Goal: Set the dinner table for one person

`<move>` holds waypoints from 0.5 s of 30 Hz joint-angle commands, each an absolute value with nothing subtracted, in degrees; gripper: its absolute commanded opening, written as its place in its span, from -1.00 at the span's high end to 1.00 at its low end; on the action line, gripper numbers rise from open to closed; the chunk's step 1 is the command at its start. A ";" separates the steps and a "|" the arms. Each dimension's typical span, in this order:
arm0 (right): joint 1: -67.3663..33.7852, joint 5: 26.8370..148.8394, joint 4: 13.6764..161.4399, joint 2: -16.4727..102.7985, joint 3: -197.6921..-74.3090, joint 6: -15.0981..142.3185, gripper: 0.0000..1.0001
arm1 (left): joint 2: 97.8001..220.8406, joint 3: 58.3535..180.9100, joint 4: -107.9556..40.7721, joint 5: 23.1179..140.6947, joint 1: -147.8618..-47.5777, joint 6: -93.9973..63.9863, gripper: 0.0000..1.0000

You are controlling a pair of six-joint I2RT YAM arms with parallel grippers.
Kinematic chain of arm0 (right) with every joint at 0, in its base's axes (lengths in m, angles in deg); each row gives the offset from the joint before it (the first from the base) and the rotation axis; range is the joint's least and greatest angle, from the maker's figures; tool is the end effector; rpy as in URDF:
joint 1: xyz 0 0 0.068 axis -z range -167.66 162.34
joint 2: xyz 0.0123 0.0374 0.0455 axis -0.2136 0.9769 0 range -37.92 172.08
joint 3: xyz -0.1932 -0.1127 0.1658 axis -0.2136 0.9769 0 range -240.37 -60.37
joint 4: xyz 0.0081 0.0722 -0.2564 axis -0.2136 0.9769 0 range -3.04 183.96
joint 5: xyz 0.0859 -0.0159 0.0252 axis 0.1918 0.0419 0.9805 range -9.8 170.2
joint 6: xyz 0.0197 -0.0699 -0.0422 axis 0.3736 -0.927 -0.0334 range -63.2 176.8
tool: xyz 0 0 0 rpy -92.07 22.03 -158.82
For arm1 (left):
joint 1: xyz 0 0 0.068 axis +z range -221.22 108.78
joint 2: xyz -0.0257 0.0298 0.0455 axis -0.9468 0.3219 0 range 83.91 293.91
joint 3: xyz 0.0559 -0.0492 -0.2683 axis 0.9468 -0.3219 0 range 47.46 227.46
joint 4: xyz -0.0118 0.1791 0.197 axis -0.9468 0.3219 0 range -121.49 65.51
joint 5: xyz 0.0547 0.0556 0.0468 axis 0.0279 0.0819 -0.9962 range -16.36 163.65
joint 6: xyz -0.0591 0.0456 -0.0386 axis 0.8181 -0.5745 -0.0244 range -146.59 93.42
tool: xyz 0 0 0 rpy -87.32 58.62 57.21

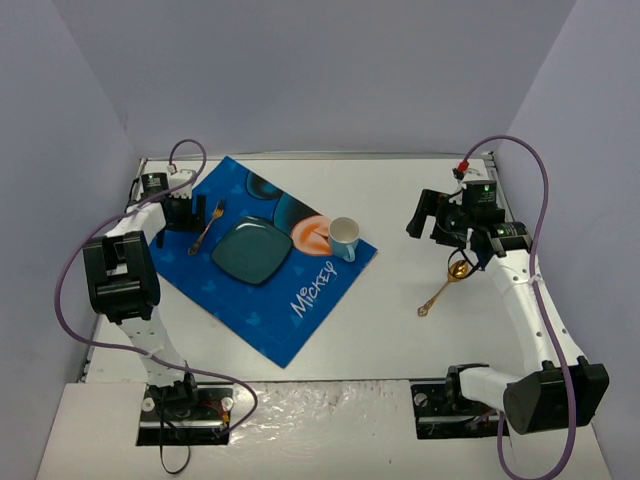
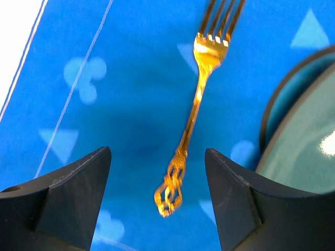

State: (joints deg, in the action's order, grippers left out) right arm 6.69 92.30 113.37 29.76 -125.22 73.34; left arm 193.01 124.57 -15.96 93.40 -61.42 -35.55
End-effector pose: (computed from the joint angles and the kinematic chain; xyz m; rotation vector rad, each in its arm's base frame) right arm 0.2950 0.0446 0.3394 0.0694 2.0993 0.4548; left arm 0.4468 0.0520 0.1810 0.1416 2.3478 -0.2545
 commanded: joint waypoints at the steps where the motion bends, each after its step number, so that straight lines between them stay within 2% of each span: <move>1: 6.98 93.38 111.48 27.54 -124.68 72.33 -0.99 | 186.90 121.83 -15.90 87.41 -62.00 -37.82 -0.41; 4: 6.97 93.39 111.48 27.37 -124.43 72.04 -0.99 | 186.75 120.82 -14.32 86.66 -62.09 -38.71 -0.46; 10: 7.06 93.47 111.48 26.95 -124.00 71.39 -1.00 | 186.66 120.24 -12.07 83.76 -63.04 -39.15 -0.74; 15: 6.99 93.28 111.40 26.28 -122.98 71.21 -1.00 | 187.90 120.39 -11.36 82.17 -63.48 -39.22 -0.81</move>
